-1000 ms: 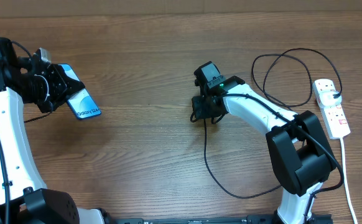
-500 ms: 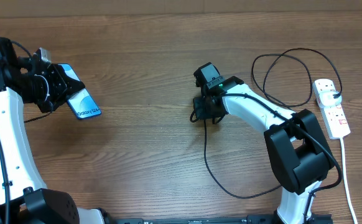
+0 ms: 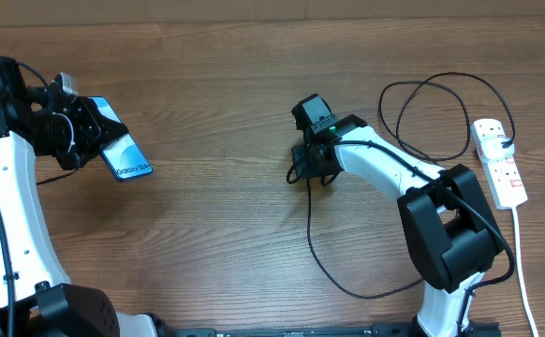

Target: Plug charger to phone and switch on socket

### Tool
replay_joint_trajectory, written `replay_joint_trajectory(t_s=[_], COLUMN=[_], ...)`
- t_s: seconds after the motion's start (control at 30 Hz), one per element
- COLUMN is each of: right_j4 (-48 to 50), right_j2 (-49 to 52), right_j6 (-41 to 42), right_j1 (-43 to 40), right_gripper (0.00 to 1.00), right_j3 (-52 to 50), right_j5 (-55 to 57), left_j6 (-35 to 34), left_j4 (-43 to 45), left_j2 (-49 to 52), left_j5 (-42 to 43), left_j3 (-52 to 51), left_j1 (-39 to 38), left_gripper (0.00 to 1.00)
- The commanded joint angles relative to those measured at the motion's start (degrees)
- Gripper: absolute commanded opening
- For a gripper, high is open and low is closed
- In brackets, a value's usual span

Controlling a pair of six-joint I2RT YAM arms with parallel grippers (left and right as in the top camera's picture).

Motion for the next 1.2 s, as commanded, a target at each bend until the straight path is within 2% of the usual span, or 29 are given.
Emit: replay_joint_trajectory(t_s=[0.0,0.33,0.47,0.77,1.0,1.17], right_j4=[0.4,-1.4,-1.4,-1.7,-4.5,-3.7], right_j2=[1.5,1.6,1.6,1.6,1.5,1.2], right_j6=[-0.1,-0.3,-0.3,-0.3,-0.2,-0.3], right_j1=[0.1,0.1,0.1,0.1,0.1,-0.8], right_gripper=[0.2,0.18,0.07,0.04,0.04,0.04], right_j3=[-0.2,-0.2,-0.2,-0.2,2.4,2.7], right_j5=[1.2,1.1,1.1,0.9,-1.1,-12.4], left_j6=[1.1,1.1,1.1,1.8,4.5,6.1], left_j4=[-0.1,-0.1,0.0,0.0,0.5,1.3], left_j2=[-0.8,-0.8,-0.8,-0.8,-0.8,-0.8], left_j5=[2.0,2.0,2.0,2.2,10.1,21.6], left_j3=[1.0,1.0,1.0,1.0,1.0,1.0], left_j1=[0.0,0.0,0.0,0.0,0.0,0.0], left_gripper=[0.04,0.04,0.05,0.04,0.04,0.04])
